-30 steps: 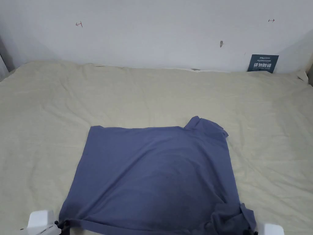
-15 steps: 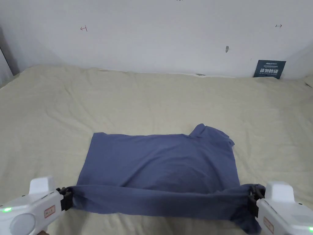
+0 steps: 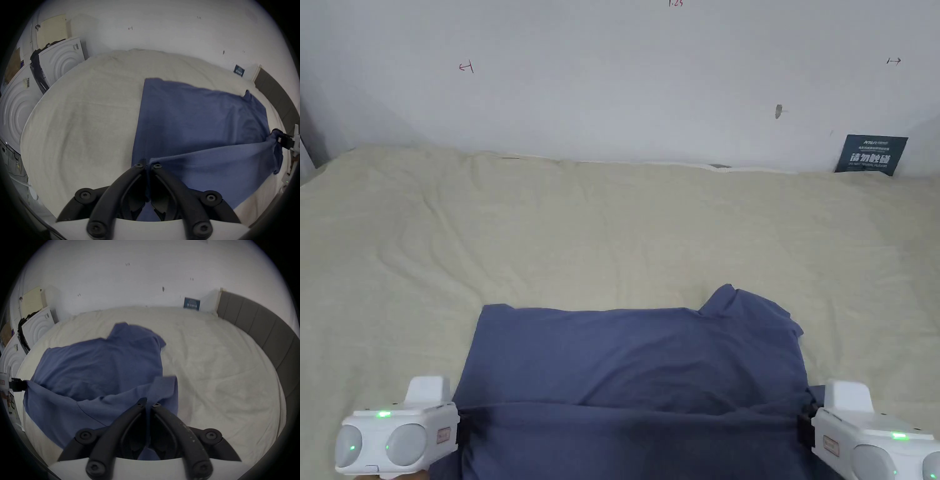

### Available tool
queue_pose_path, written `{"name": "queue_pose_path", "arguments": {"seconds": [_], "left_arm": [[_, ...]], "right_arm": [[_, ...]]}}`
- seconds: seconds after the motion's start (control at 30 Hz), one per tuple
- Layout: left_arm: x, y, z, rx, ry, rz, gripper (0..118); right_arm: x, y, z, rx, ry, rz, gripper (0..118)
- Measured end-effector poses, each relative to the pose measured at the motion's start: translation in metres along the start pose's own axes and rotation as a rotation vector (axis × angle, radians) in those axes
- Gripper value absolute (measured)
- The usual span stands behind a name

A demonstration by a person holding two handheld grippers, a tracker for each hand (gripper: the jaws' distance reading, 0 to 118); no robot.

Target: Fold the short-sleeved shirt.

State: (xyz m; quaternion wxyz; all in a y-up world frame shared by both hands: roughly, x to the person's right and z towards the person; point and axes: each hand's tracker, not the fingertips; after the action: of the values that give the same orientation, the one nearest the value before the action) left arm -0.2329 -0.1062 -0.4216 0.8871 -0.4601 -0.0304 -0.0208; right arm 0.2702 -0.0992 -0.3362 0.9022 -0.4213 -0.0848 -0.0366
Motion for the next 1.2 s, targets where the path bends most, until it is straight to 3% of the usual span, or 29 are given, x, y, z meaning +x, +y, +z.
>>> {"name": "queue_pose_path", "arguments": {"seconds": [0.13,0.2,0.23,0.27,0.3,0.33,0.37,0.4,0.47,0.67,0.83,0.87,0.93,1.0,1.07,1.2], "left_arm": [[0.003,0.003,-0.005,-0.017,0.003,0.012,7],[0.002,0.007,-0.001,-0.03,-0.002,0.019,35],[0.001,0.008,0.003,-0.028,-0.003,0.026,35],[0.001,0.009,0.008,-0.022,0.003,0.036,43],[0.001,0.01,0.014,-0.014,0.002,0.046,71],[0.0,0.012,0.022,0.012,-0.007,0.064,93],[0.0,0.013,0.034,0.059,-0.019,0.084,114],[0.001,0.013,0.046,0.106,-0.028,0.096,116],[0.006,0.015,0.078,0.185,-0.048,0.112,114],[0.025,-0.002,0.168,0.485,-0.061,0.108,114],[0.042,-0.028,0.216,0.673,-0.039,0.047,112],[0.046,-0.033,0.222,0.701,-0.03,0.042,108],[0.051,-0.045,0.232,0.744,-0.031,0.012,91],[0.057,-0.054,0.237,0.755,-0.023,-0.015,49],[0.063,-0.064,0.241,0.76,-0.008,-0.037,0],[0.063,-0.073,0.24,0.714,-0.04,-0.051,0]], "right_arm": [[-0.002,-0.008,-0.014,-0.064,-0.006,-0.041,5],[-0.007,-0.008,-0.008,-0.053,-0.013,-0.047,8],[-0.01,-0.006,-0.003,-0.047,-0.014,-0.045,8],[-0.013,-0.002,0.007,-0.04,-0.011,-0.037,10],[-0.015,0.0,0.015,-0.027,-0.007,-0.032,22],[-0.018,0.003,0.027,0.001,-0.004,-0.026,41],[-0.019,0.006,0.041,0.04,0.0,-0.023,69],[-0.019,0.009,0.054,0.076,0.004,-0.023,83],[-0.024,0.013,0.09,0.172,0.018,-0.017,101],[-0.008,0.011,0.182,0.441,0.046,-0.01,101],[-0.011,-0.012,0.234,0.588,-0.016,0.004,101],[-0.011,-0.017,0.241,0.604,-0.016,0.009,97],[-0.013,-0.029,0.251,0.632,-0.018,0.013,77],[-0.015,-0.038,0.256,0.652,-0.039,0.027,36],[-0.025,-0.046,0.263,0.672,-0.079,0.06,6],[-0.028,-0.057,0.264,0.689,-0.087,0.079,1]]}}
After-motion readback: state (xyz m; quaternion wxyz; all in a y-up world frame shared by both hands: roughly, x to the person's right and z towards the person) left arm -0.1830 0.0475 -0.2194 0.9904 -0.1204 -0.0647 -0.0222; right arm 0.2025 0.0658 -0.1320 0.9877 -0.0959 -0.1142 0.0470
